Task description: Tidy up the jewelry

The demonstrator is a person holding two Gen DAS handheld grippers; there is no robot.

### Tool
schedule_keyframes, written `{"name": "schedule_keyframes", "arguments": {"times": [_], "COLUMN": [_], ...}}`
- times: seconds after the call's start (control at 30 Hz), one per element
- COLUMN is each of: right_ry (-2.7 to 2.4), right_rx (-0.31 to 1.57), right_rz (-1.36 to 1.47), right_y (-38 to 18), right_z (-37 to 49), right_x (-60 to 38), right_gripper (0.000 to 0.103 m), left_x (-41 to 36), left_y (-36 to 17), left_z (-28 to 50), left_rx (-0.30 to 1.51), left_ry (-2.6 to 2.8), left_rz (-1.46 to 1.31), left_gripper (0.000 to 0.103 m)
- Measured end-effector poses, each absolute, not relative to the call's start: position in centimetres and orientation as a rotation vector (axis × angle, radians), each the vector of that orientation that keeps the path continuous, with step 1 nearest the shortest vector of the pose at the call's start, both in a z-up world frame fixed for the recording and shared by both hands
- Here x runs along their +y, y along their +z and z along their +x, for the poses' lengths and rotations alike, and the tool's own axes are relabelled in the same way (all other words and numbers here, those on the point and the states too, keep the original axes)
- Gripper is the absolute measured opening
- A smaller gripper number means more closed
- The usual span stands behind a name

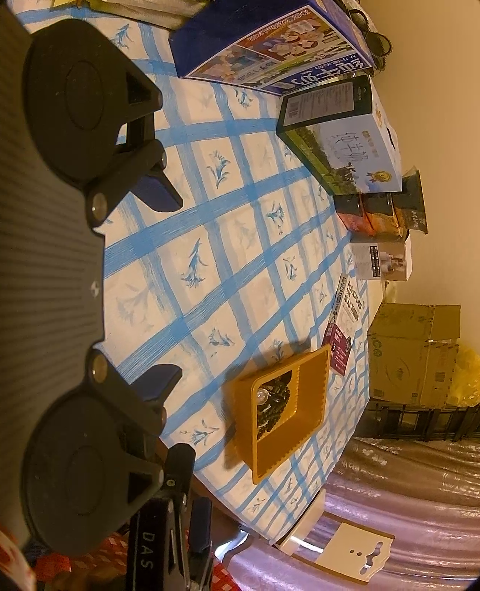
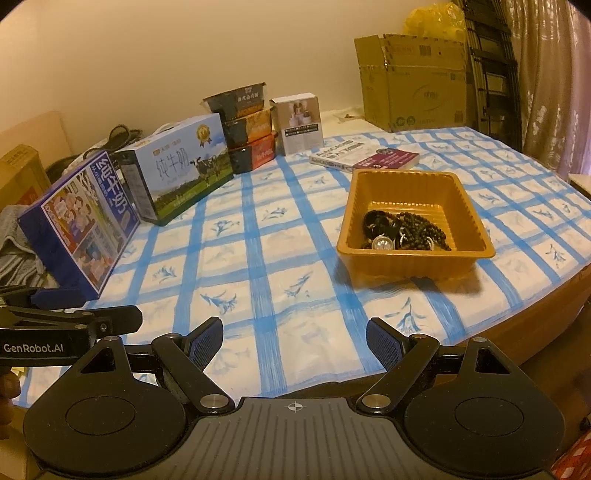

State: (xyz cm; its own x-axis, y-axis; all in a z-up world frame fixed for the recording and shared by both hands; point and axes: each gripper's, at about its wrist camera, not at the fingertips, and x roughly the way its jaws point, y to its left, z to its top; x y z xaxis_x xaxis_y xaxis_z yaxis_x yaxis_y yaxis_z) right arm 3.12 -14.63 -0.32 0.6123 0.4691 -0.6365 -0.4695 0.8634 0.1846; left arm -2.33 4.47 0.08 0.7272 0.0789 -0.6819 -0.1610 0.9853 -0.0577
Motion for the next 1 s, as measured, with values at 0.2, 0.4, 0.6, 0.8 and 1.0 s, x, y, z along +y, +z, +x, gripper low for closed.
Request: {"name": "schedule_keyframes", "arguments": {"times": [0.2,0.4,0.6,0.8,1.0], "right_ry": [0.544,0.542,0.54,0.541,0.54], "right_rx": [0.74,0.74,0.739,0.738,0.739], "right_rz": [-0.002,0.001,0.004,0.003,0.003], "right_y": [-0.61,-0.71,-0.72,-0.72,-0.73], "right_z": [3.34,3.39,3.49,3.5,3.5], "right_x": [-14.54,-14.51,-14.62,-14.65,-14.66], "right_gripper": [0.084,0.084,0.084,0.084,0.084], "left_x": [4.45,4.42,4.41,4.4,4.37], "left_y": [-0.03,-0.06,-0.01,-0.02,-0.05], "left_z": [-2.23,-2.2,-2.21,-2.2,-2.18], "left_rx": [0.748,0.748,0.748,0.748,0.748], "left_ry": [0.13,0.131,0.131,0.131,0.131], "left_rz": [-0.118,-0.118,-0.117,-0.117,-0.117], "left_gripper": [0.088,0.088,0.088,0.088,0.088]}}
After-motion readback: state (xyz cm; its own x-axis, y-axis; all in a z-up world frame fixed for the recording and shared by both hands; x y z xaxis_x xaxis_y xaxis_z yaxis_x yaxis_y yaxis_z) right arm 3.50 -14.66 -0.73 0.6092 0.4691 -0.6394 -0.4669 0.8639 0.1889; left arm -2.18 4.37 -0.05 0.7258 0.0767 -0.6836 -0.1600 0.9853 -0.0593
